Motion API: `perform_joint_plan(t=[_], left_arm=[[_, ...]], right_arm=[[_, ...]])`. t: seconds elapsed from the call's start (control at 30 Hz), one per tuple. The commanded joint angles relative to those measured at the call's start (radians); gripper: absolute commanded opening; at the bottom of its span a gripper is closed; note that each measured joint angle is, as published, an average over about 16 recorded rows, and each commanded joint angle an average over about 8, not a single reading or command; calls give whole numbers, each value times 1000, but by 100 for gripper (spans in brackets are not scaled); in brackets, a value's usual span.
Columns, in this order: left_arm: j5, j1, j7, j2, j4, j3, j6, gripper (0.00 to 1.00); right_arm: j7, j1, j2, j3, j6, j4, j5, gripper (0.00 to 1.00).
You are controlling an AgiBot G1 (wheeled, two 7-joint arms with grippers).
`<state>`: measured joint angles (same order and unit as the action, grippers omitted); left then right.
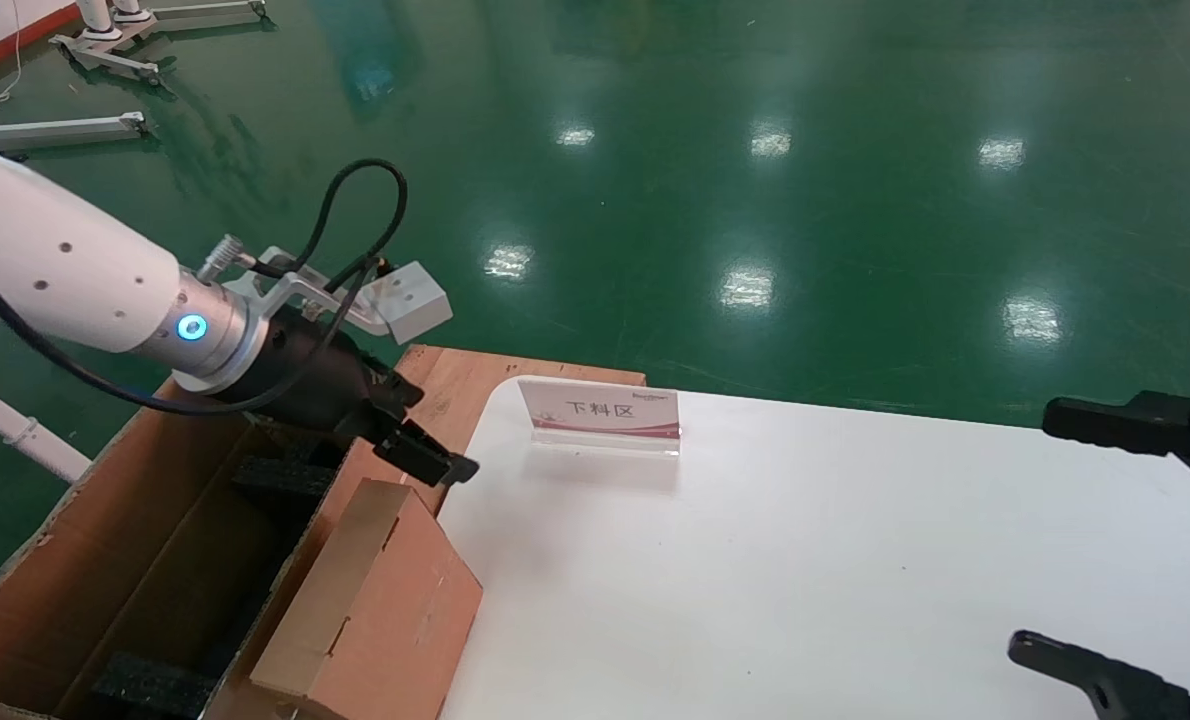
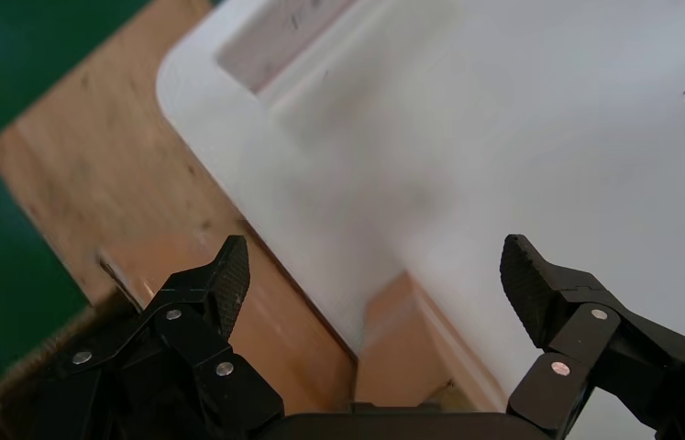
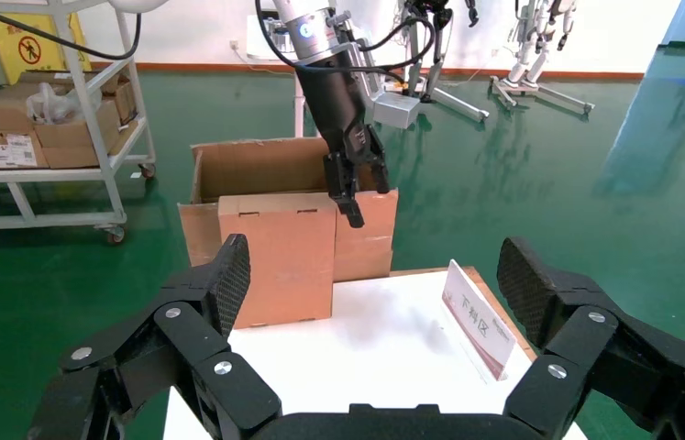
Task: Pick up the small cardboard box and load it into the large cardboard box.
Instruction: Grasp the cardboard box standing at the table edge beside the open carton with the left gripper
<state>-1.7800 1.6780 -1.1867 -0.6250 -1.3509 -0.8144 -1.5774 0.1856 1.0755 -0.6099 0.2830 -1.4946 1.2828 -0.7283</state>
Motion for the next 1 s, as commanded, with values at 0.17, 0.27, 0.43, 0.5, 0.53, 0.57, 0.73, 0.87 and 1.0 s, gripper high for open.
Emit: perform_joint_plan(t=[0.17,0.27,0.43,0.5,0.53,0.57,0.73,0.87,1.0], left_arm=[[-4,82,-93,-7,-1,-139,-5,100],[27,119,-125,-3,-1,-199,-5,100],[75,182,-167,6,-2,-295,-5,100],[89,210,-182,8,-3,-337,-6,100],[95,224,-190,7,-3,-358,-6,100],[102,238,-198,7,-3,-379,-6,100],[153,302,-234,13,-4,-481,-5,100],[192,350,-249,20,-5,-556,-3,100],[220,397,-261,23,-6,-626,0,100]], right_arm=[[0,0,0,0,0,0,0,100],[0,0,0,1,0,0,0,100],[-1,0,0,1,0,0,1,100],[-1,0,0,1,1,0,1,100],[-1,0,1,1,1,0,1,100],[-1,0,1,1,1,0,1,100],[-1,0,1,2,1,0,1,100],[-1,0,1,2,1,0,1,100],[-1,0,1,2,1,0,2,100]])
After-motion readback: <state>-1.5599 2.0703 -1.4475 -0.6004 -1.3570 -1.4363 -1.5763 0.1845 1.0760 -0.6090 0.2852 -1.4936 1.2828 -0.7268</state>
